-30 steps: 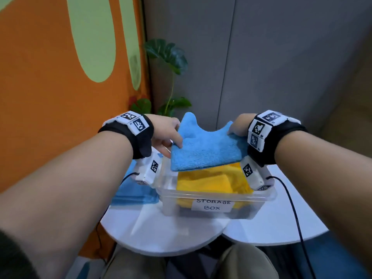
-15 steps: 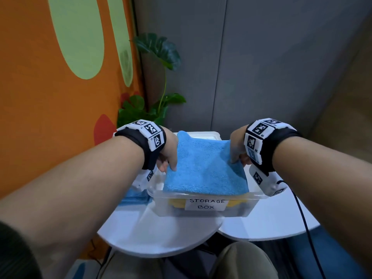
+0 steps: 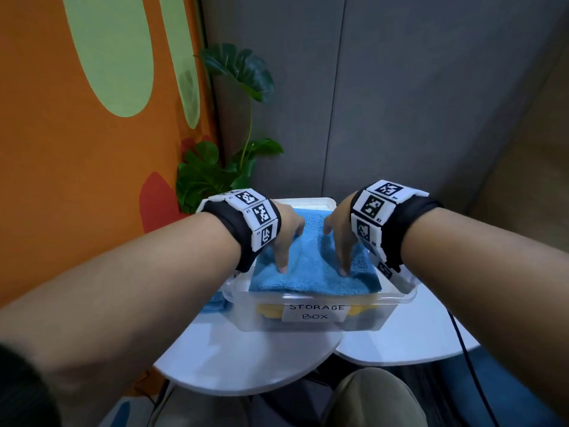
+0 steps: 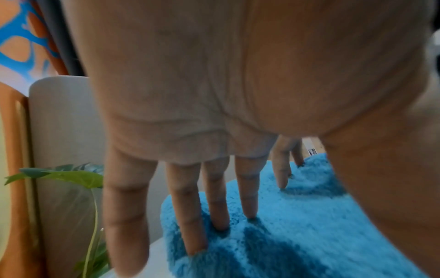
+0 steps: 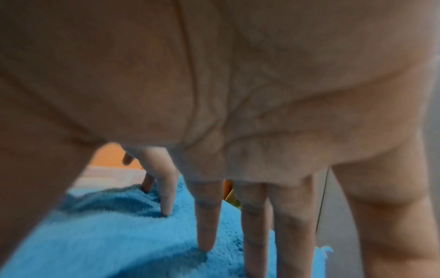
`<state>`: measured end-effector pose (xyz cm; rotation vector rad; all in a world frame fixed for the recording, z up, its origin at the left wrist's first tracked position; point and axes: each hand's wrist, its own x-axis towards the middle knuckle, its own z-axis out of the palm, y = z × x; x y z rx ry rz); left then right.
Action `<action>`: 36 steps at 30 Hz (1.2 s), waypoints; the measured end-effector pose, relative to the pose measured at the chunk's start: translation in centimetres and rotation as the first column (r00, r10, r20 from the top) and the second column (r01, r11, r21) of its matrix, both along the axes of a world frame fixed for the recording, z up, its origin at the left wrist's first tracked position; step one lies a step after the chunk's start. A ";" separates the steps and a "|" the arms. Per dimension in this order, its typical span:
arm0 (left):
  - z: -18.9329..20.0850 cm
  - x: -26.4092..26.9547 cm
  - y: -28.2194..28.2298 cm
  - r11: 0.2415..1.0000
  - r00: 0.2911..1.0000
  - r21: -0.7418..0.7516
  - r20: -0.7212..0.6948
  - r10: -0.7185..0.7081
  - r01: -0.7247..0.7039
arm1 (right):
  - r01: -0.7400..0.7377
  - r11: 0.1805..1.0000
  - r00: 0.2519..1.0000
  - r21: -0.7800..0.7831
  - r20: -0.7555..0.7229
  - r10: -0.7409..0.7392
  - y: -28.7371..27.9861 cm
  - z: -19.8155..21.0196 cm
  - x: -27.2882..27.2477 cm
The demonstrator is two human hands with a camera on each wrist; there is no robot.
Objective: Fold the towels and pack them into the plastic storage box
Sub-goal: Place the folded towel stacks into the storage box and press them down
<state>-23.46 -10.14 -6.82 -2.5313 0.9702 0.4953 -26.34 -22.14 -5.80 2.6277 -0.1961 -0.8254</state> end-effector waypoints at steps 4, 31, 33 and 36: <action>-1.5 0.5 -0.4 0.995 1.000 0.100 -0.015 -0.025 0.026 | -0.080 0.992 0.992 -0.100 -0.110 0.068 0.5 -0.8 -0.7; -3.1 2.7 -1.2 0.971 0.996 0.222 -0.007 -0.093 0.092 | -0.256 0.950 0.965 -0.179 -0.098 0.242 -0.2 -2.9 0.6; -2.3 2.8 -1.2 0.983 0.997 0.172 0.036 -0.065 0.058 | -0.071 0.997 0.997 -0.012 -0.018 0.071 -0.2 -1.1 -0.5; -2.3 4.2 0.1 0.976 0.989 0.212 0.150 0.011 -0.043 | 0.115 0.980 0.993 0.166 -0.013 -0.114 -1.0 0.6 -2.0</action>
